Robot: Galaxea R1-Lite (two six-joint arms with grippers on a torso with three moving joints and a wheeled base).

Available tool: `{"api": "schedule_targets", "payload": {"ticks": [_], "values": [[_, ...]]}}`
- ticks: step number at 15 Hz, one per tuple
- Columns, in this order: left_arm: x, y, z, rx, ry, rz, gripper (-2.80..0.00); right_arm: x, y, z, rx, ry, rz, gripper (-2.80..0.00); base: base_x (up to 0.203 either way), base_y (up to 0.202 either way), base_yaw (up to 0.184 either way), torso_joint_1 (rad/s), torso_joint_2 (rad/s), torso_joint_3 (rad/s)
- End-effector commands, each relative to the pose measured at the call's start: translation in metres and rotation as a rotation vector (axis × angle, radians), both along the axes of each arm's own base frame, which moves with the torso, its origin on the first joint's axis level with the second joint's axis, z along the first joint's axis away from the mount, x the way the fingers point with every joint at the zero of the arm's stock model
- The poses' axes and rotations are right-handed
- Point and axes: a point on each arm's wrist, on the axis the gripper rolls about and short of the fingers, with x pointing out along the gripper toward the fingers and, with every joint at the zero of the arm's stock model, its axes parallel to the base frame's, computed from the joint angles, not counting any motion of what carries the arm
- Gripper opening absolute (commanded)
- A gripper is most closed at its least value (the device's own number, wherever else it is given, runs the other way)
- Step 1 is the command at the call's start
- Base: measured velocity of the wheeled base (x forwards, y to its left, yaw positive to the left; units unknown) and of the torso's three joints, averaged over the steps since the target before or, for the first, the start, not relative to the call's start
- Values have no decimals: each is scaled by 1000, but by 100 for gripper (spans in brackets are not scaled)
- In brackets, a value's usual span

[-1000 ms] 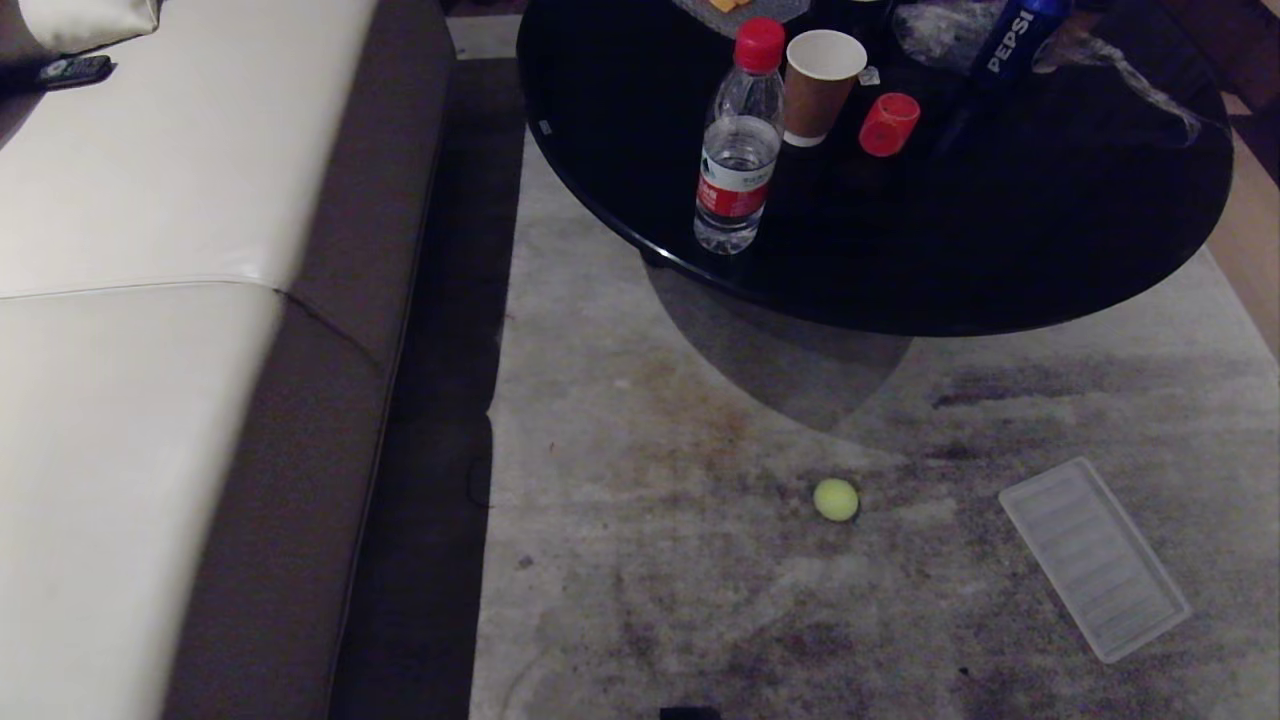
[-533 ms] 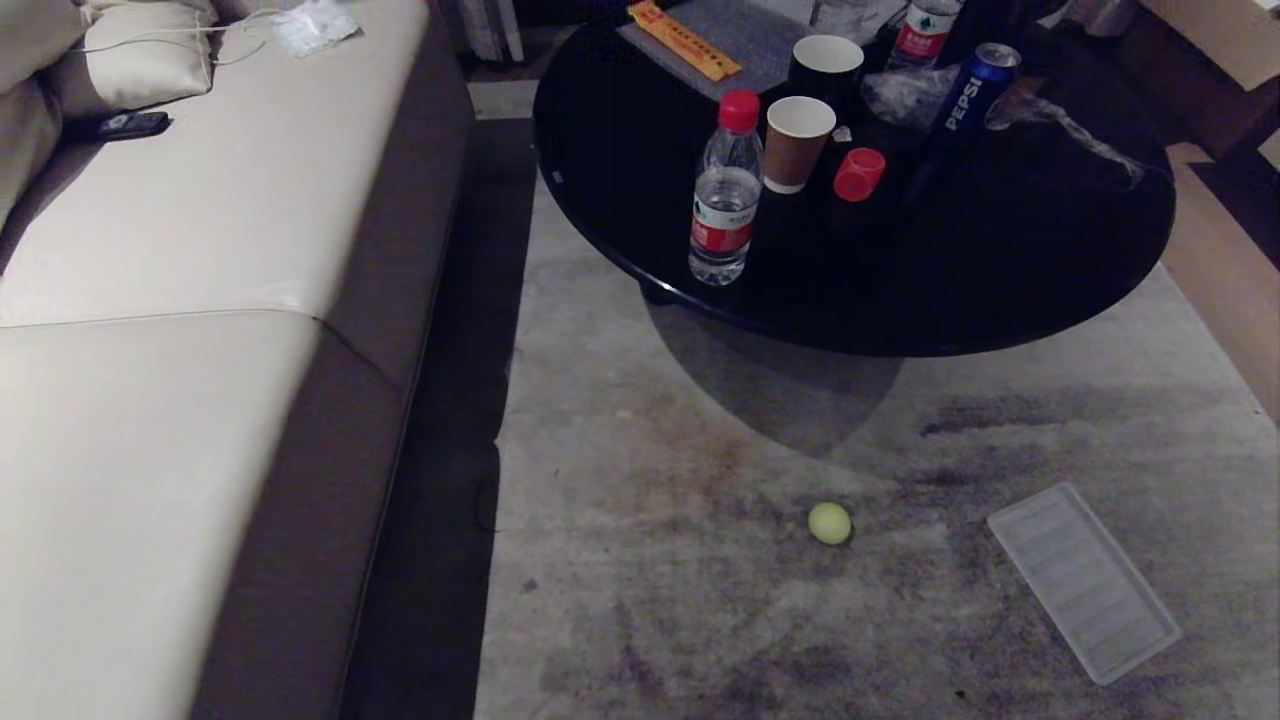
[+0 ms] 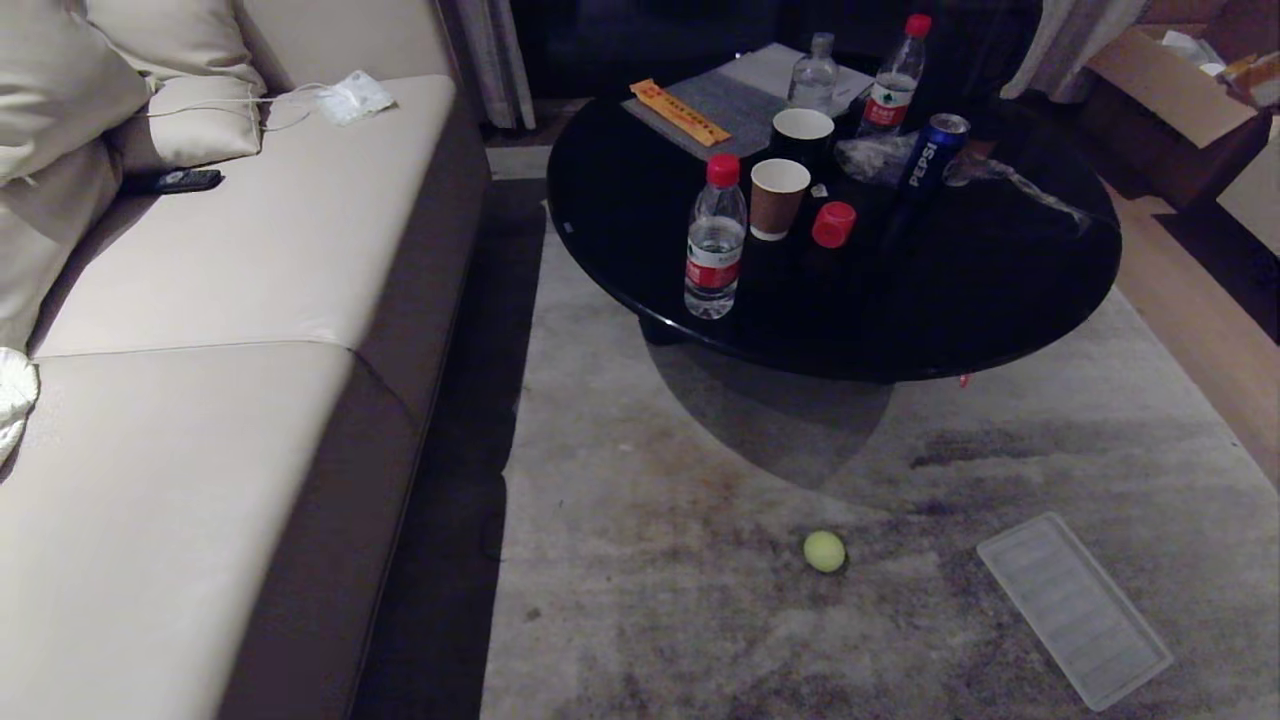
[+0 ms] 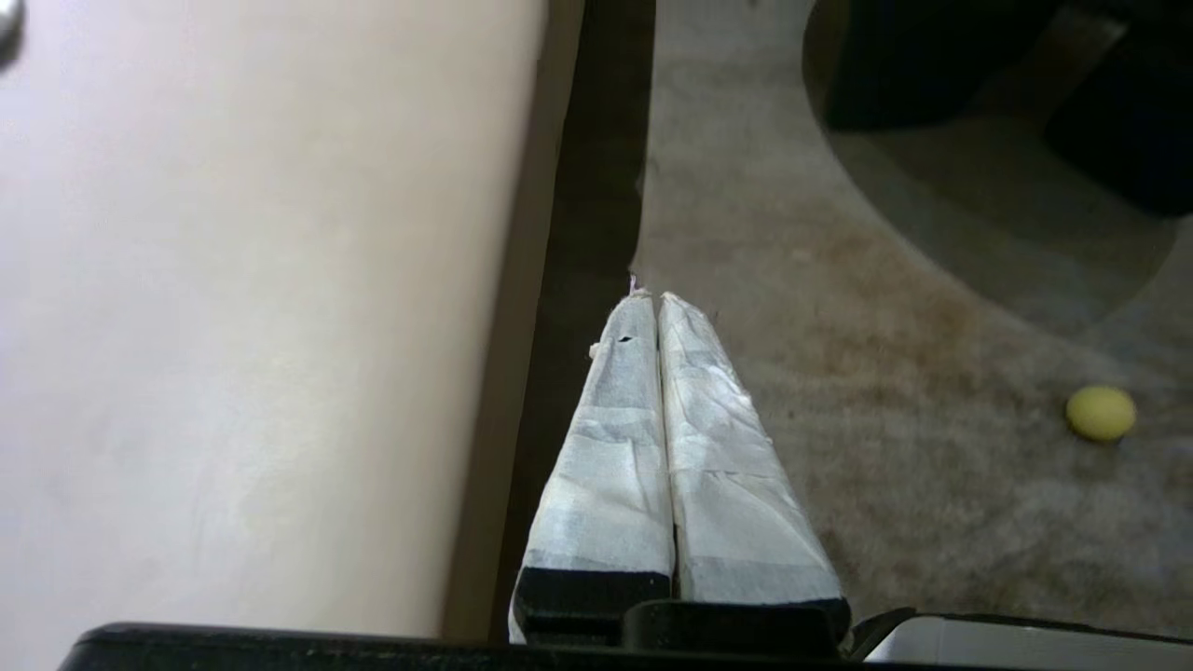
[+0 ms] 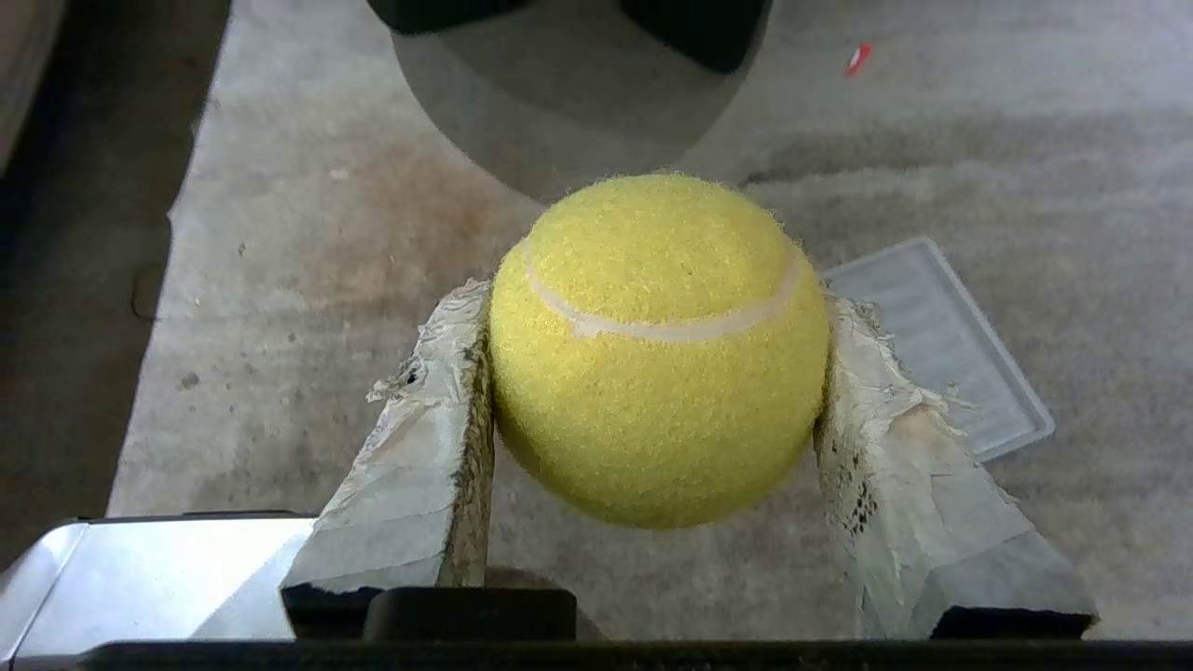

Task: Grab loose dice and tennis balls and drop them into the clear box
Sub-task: Put the ball in the box

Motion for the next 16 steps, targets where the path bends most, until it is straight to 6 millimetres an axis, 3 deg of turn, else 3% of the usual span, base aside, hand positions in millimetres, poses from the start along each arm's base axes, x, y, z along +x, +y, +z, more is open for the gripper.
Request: {"api": "schedule_targets", "payload": {"ticks": [1, 16], "values": [[0, 0, 0, 0, 2, 0, -280, 0, 0, 0, 0, 2, 0, -280, 0, 0, 0, 5, 0, 208], [0, 0, 0, 0, 2, 0, -280, 0, 0, 0, 0, 3, 0, -280, 0, 0, 0, 2, 1, 201]]}}
